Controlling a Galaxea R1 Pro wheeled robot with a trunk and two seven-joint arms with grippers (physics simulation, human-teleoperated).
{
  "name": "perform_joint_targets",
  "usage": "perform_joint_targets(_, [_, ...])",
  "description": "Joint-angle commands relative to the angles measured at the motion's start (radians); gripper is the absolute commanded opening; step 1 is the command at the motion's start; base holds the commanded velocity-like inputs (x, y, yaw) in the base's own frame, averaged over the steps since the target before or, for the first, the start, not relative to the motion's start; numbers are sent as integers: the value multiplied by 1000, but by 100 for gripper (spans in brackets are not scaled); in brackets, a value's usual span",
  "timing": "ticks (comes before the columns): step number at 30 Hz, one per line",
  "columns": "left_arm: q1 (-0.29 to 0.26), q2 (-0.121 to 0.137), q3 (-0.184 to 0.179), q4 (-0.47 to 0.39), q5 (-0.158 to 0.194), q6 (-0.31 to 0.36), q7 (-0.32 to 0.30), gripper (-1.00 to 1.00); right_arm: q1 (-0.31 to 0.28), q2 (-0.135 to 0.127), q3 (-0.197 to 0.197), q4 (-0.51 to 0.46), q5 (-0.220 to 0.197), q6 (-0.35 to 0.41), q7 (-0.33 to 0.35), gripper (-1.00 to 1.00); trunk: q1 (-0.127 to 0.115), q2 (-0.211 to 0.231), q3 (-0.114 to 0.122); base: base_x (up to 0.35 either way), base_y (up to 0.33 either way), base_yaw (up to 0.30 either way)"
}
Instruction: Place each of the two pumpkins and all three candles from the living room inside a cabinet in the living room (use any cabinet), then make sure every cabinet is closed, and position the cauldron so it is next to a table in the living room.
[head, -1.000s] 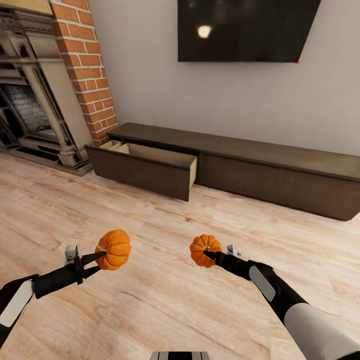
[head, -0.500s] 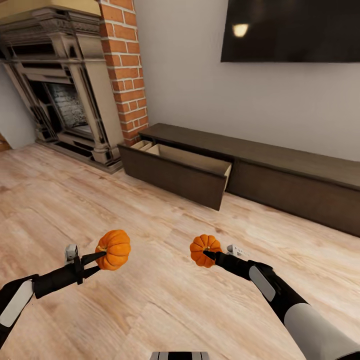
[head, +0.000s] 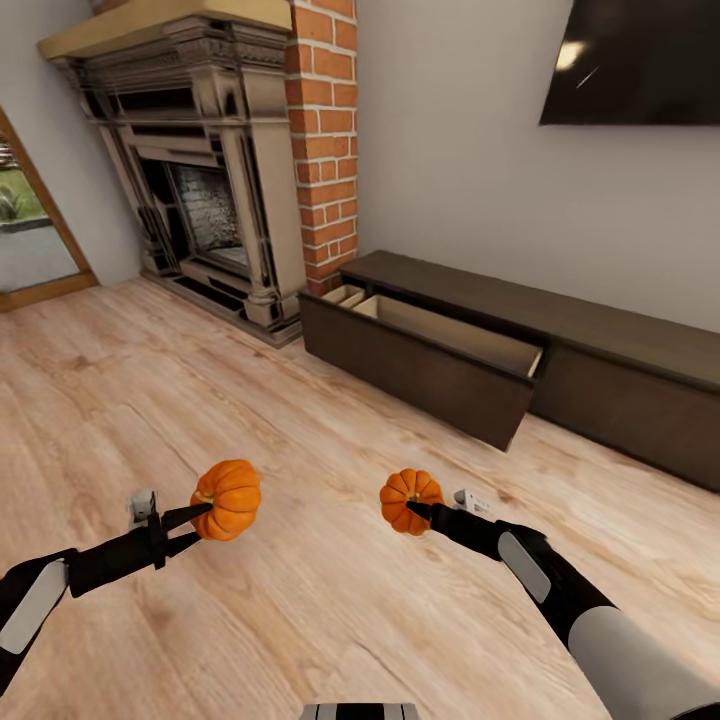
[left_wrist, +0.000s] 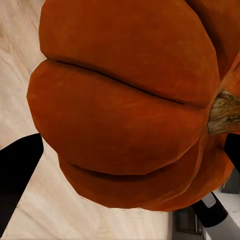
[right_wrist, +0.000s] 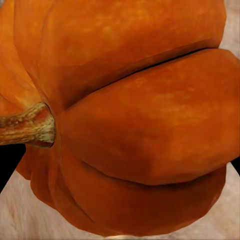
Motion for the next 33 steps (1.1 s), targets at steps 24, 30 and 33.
perform_joint_targets(24, [-1, 0, 1, 0, 11, 9, -2, -100, -1, -1, 3, -2, -12, -22, -2, -100, 0, 0, -1, 273, 188, 176])
perform_joint_targets(30, [-1, 0, 1, 0, 11, 9, -2, -100, -1, -1, 3, -2, -13, -23, -1, -100, 0, 0, -1, 323, 14, 0])
perform_joint_targets(33, [-1, 0, 1, 0, 11, 9, -2, -100, -1, -1, 3, -2, -13, -23, -1, -100, 0, 0, -1, 327, 1, 0])
